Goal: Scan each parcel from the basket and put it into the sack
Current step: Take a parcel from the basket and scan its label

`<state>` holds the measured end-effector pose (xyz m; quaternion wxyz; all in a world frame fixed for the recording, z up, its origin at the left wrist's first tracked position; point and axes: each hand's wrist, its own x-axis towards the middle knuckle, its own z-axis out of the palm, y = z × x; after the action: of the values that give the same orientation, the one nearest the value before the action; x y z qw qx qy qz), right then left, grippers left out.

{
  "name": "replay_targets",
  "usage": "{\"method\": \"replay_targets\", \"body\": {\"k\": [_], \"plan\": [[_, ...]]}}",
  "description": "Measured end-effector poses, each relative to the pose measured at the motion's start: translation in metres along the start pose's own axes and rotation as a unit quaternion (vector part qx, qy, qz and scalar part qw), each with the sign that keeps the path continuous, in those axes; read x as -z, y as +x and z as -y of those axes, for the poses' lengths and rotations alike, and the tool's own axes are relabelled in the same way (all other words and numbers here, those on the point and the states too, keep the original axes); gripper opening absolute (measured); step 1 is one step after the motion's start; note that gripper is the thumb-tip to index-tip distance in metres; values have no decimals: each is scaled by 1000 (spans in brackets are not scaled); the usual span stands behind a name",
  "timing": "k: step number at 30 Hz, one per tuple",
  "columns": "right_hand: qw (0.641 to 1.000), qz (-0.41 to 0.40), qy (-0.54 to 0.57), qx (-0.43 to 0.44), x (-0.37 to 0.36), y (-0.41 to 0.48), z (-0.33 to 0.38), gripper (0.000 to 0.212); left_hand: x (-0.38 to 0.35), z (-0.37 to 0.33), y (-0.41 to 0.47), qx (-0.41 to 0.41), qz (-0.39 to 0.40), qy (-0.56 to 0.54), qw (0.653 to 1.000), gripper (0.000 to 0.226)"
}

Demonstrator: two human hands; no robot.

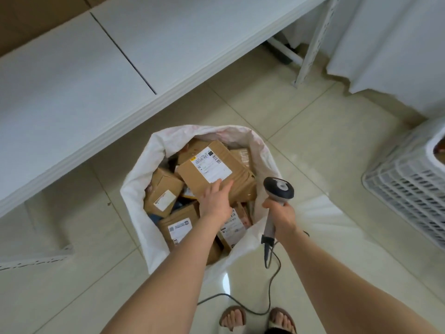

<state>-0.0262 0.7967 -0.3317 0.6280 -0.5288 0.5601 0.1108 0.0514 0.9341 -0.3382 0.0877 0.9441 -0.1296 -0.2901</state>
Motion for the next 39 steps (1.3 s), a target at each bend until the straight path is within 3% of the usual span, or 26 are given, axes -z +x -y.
{"method": "replay_targets", "body": {"k": [3,5,8,12,17,21,24,28,31,34,39], "plan": [[998,44,26,-43,-4,28,-16,12,-25,11,23,31,-26,24,999,73],[994,73,47,-64,-12,42,-23,14,-36,22,34,40,-38,19,998,62],[994,60,76,-53,-26,57,-33,12,-45,35,38,36,-35,42,998,57],[991,1,134,-21,-28,54,-23,9,-46,38,39,27,31,20,999,60],[975,10,218,36,-2,13,32,10,-33,24,24,65,94,-43,993,70],[977,7,189,103,20,-20,70,10,-15,-4,15,71,130,-102,984,71],[990,-1,68,124,26,-25,73,10,-14,-28,11,57,149,-76,984,69],[993,9,10,120,20,-16,48,17,-9,-40,19,18,31,32,999,69],[992,10,4,123,9,-3,37,18,-11,-40,34,-29,51,63,996,78],[992,9,-1,123,1,7,34,15,-23,-28,35,4,55,96,994,80],[993,7,-15,113,-6,20,38,15,-11,30,17,55,-125,227,964,84]]}}
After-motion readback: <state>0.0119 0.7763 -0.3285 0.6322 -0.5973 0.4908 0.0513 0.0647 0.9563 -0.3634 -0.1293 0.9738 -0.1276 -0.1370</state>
